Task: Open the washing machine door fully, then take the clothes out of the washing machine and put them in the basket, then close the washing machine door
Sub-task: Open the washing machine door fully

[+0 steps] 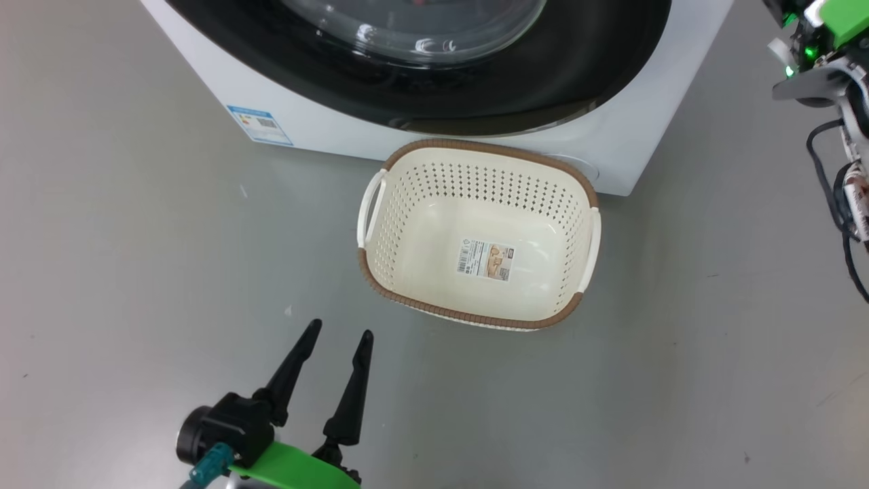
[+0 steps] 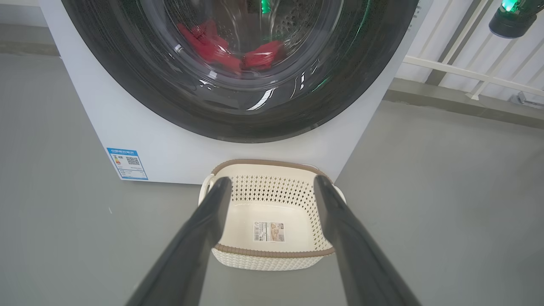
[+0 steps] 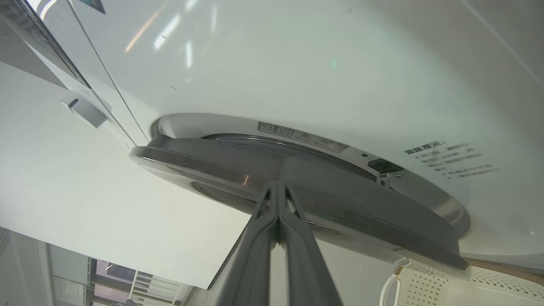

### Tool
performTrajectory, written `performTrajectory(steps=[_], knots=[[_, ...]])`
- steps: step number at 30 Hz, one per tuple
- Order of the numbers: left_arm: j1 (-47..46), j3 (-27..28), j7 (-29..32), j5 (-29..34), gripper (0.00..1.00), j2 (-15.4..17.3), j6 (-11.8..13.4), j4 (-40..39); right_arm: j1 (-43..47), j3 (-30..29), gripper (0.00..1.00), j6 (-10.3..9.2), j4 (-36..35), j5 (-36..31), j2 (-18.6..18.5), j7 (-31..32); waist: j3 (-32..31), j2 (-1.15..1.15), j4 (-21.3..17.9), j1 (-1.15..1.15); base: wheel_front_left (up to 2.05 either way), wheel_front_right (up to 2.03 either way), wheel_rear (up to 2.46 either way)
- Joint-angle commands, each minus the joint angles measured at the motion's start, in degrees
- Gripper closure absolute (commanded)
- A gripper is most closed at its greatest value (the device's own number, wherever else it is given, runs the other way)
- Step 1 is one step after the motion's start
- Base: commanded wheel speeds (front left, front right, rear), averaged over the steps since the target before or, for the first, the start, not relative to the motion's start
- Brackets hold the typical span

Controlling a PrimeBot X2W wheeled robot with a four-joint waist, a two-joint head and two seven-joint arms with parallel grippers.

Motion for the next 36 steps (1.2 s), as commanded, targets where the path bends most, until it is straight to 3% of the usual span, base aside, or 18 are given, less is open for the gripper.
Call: performTrajectory(steps=[1,8,24,36], knots=[[-1.35,1.41,-0.54,-0.5,0.0,0.7,-0.33,-0.97,-1.52,-0.03,1.0,0.03,-0.84,0.81,0.3,0.36,0.35,0.0,0.32,0.0,0.0,0.0,0.0],[-2.31,-0.26,-0.54,-1.3,0.0,0.7,-0.33,-0.91,-5.21,0.71,1.0,0.03,1.32,1.41,-0.18,4.68,2.05,0.0,1.62,0.0,0.0,0.0,0.0],[-3.88,-1.5,-0.54,-2.9,0.0,0.7,-0.33,-1.01,-11.21,1.3,1.0,0.03,7.56,0.94,-0.86,8.02,5.06,0.0,3.69,0.0,0.0,0.0,0.0],[-4.45,-1.77,-0.54,-3.83,0.0,0.7,-0.33,-1.1,-11.04,3.44,1.0,0.03,7.47,-0.44,-0.39,10.51,5.07,0.0,4.22,0.0,0.0,0.0,0.0]])
